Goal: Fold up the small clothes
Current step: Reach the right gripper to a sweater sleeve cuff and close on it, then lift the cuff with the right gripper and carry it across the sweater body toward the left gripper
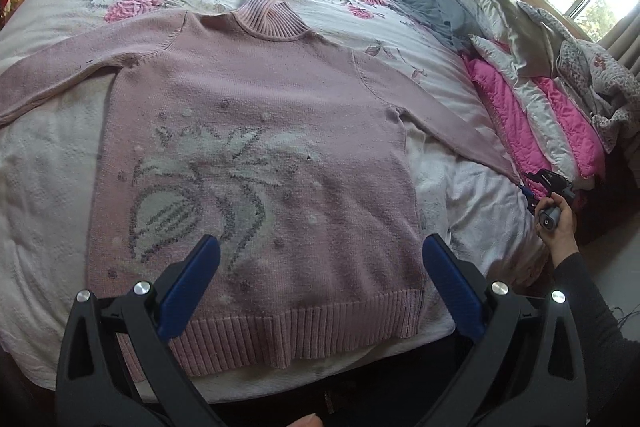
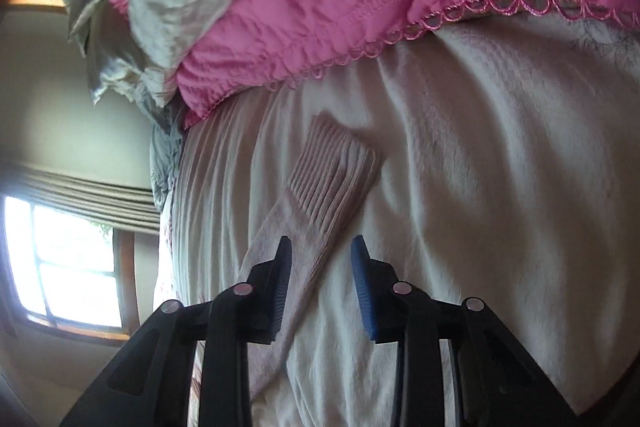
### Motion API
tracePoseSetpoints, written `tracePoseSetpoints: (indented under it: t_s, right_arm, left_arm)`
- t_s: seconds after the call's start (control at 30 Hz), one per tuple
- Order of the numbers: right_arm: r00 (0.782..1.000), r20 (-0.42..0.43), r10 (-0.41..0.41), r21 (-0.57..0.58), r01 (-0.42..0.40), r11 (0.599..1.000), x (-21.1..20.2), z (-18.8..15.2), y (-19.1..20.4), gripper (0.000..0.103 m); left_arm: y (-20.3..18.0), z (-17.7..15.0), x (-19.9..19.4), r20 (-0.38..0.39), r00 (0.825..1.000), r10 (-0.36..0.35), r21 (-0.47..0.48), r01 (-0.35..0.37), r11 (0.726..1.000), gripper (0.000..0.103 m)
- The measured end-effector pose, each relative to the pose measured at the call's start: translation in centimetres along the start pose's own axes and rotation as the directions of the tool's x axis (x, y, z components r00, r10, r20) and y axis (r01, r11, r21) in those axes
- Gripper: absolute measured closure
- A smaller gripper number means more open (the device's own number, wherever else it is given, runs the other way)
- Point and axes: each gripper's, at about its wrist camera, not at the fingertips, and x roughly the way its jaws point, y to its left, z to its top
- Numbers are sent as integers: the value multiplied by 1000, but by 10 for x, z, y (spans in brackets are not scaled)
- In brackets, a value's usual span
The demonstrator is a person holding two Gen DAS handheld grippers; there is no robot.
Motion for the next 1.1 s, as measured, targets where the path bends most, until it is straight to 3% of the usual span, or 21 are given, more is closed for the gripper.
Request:
tracePoseSetpoints:
  t_s: [0.27, 0.47, 0.53, 0.6, 0.73, 0.87, 1.0, 1.1]
  right_arm:
    - [998, 6, -59, 59, 58, 997, 33, 21, -12, 70]
    - [997, 13, -71, 14, 70, 997, 42, 24, -4, 72]
    - [997, 10, -76, -14, 76, 997, 42, 23, 2, 92]
    - [997, 19, -81, -55, 82, 995, 42, 22, 14, 95]
    - [998, 44, -49, -178, 56, 982, 28, 4, 57, 96]
    - [999, 40, 13, -333, 1, 943, 11, -33, 124, 96]
    - [997, -1, 83, -480, -73, 874, -7, -89, 192, 96]
    - [991, -36, 129, -574, -126, 809, -12, -136, 241, 96]
  left_arm:
    - [5, 15, 26, -34, 998, -55, -64, 53, 997, 3]
    - [32, 16, 43, -76, 985, -155, -204, 137, 969, 3]
    - [40, 17, 46, -87, 980, -177, -238, 152, 959, 3]
    - [48, 17, 46, -92, 977, -191, -262, 161, 952, 3]
    - [61, 21, 40, -78, 970, -229, -282, 199, 939, 3]
    - [73, 32, 25, -15, 968, -250, -284, 236, 929, 3]
    - [83, 48, 7, 77, 976, -202, -247, 215, 945, 3]
    - [89, 60, 2, 80, 983, -166, -225, 180, 957, 3]
